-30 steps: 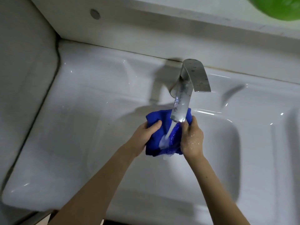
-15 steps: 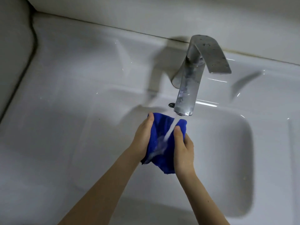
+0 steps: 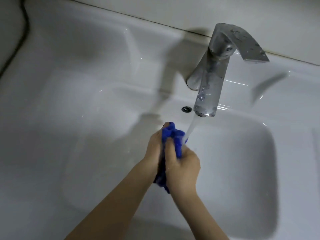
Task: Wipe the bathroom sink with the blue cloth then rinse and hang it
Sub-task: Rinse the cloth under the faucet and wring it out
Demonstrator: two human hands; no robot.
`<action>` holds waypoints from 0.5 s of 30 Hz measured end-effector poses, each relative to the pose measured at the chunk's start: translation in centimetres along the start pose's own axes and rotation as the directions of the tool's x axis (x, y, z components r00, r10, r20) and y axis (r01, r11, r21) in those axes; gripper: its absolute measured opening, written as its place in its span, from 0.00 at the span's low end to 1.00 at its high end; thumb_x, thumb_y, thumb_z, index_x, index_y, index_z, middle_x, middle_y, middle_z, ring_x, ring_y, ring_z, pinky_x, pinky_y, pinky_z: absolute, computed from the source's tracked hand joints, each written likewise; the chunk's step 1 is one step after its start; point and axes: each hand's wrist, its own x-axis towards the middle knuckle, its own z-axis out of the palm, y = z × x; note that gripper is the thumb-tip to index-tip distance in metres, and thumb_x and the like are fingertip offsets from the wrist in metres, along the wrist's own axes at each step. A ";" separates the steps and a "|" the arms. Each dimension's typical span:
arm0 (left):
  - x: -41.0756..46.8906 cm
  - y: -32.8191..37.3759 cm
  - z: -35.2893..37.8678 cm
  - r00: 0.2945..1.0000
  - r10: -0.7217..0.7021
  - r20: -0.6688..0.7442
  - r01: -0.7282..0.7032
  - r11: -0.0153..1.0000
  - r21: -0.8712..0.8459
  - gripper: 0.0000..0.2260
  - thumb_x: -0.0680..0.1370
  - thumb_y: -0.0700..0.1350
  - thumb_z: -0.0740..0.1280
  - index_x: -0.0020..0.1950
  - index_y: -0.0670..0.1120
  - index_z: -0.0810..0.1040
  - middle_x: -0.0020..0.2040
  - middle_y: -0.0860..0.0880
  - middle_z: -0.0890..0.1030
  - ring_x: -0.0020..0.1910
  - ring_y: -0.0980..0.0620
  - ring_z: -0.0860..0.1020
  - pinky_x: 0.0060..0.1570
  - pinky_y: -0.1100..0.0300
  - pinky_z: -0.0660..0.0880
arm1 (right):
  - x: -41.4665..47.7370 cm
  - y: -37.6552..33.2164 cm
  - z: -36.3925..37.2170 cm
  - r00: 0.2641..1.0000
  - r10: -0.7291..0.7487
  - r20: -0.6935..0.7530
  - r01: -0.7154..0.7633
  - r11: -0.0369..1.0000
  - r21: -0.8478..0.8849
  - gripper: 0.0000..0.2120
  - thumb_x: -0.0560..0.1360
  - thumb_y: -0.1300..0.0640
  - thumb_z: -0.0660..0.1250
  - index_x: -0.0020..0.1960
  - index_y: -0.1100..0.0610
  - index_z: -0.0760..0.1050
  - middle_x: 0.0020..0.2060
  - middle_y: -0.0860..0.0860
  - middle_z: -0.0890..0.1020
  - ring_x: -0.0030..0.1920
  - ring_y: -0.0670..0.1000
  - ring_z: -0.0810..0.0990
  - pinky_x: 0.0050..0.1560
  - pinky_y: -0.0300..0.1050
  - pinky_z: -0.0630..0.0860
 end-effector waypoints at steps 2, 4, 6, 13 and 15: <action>0.1 -1.0 0.5 0.995 0.055 -0.084 -0.051 0.997 0.051 0.14 0.72 0.55 0.67 0.32 0.48 0.74 0.31 0.46 0.74 0.34 0.43 0.74 0.36 0.56 0.70 | 3.1 -0.8 -0.2 0.987 -0.136 -0.079 0.111 0.959 -0.262 0.23 0.75 0.44 0.60 0.29 0.58 0.60 0.22 0.54 0.68 0.24 0.53 0.68 0.28 0.46 0.66; -0.1 -1.3 1.0 0.958 0.230 -0.170 -0.191 0.957 0.218 0.13 0.76 0.55 0.64 0.35 0.49 0.77 0.35 0.45 0.80 0.39 0.42 0.82 0.42 0.50 0.78 | 6.7 -1.5 -0.6 0.987 -0.073 -0.141 0.037 0.970 -0.242 0.20 0.75 0.52 0.61 0.29 0.56 0.58 0.24 0.50 0.66 0.27 0.51 0.63 0.31 0.46 0.64; -0.4 -0.9 1.0 0.943 0.275 -0.187 -0.224 0.940 0.256 0.13 0.78 0.53 0.63 0.38 0.48 0.79 0.36 0.45 0.82 0.39 0.44 0.83 0.43 0.52 0.79 | 6.9 -0.6 -1.1 0.988 0.013 -0.155 -0.023 0.998 -0.058 0.20 0.75 0.56 0.63 0.29 0.55 0.58 0.23 0.48 0.65 0.28 0.51 0.61 0.33 0.47 0.64; -0.3 -0.9 0.3 0.988 -0.037 -0.149 0.047 0.997 0.067 0.14 0.75 0.52 0.65 0.31 0.47 0.74 0.33 0.46 0.76 0.32 0.50 0.77 0.40 0.61 0.73 | 1.3 -0.6 -0.2 0.983 -0.172 -0.059 0.149 0.946 -0.287 0.25 0.78 0.47 0.62 0.29 0.62 0.65 0.23 0.57 0.73 0.26 0.57 0.72 0.30 0.49 0.70; -0.7 -1.0 0.8 0.983 0.034 -0.180 -0.023 0.998 0.063 0.14 0.78 0.50 0.63 0.35 0.45 0.77 0.31 0.47 0.78 0.31 0.51 0.79 0.36 0.62 0.75 | 5.2 -1.3 -0.5 0.981 -0.165 -0.097 0.130 0.946 -0.297 0.23 0.78 0.52 0.60 0.26 0.57 0.58 0.21 0.50 0.66 0.23 0.52 0.63 0.28 0.45 0.60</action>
